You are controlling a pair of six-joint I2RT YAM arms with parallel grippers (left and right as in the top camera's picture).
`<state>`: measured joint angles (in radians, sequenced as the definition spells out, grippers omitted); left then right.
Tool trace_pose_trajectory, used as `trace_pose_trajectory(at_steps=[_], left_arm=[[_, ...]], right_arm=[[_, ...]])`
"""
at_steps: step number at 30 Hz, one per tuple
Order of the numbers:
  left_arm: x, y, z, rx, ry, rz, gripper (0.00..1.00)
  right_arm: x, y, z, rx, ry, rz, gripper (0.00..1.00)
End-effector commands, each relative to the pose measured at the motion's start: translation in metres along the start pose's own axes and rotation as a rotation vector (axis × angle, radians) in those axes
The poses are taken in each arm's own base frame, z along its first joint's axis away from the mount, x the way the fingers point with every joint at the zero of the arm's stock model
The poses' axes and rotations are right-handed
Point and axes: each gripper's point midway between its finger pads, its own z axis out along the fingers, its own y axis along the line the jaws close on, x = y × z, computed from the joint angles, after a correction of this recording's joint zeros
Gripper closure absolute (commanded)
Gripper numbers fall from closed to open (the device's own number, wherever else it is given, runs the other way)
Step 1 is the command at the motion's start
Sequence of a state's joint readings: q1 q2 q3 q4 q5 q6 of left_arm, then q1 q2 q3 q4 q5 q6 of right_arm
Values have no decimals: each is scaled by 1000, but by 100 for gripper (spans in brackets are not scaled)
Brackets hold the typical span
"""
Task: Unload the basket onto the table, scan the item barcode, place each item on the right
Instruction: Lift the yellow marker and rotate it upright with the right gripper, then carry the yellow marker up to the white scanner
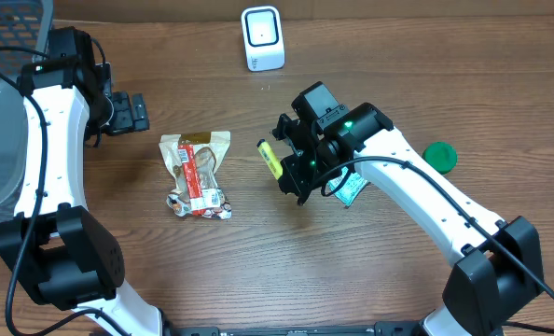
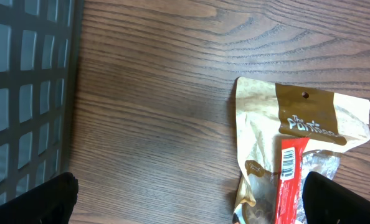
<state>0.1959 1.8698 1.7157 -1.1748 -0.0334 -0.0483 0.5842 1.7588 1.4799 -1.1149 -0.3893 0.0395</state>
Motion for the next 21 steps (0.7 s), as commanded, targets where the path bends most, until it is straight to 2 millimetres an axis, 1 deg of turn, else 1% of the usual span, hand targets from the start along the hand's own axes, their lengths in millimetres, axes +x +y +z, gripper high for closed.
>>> trace_pose_trajectory(at_steps=[1, 11, 17, 21], left_arm=[[-7, -4, -13, 11, -41, 21, 0], [-7, -4, -13, 11, -41, 21, 0], [-7, -4, -13, 11, -41, 21, 0], [-7, -4, -13, 11, -41, 21, 0]], right_arm=[[-4, -3, -5, 36, -26, -24, 96], [-9, -14, -6, 104, -48, -28, 96], [-21, -13, -6, 100, -95, -45, 96], [-31, -22, -9, 157, -138, -54, 96]])
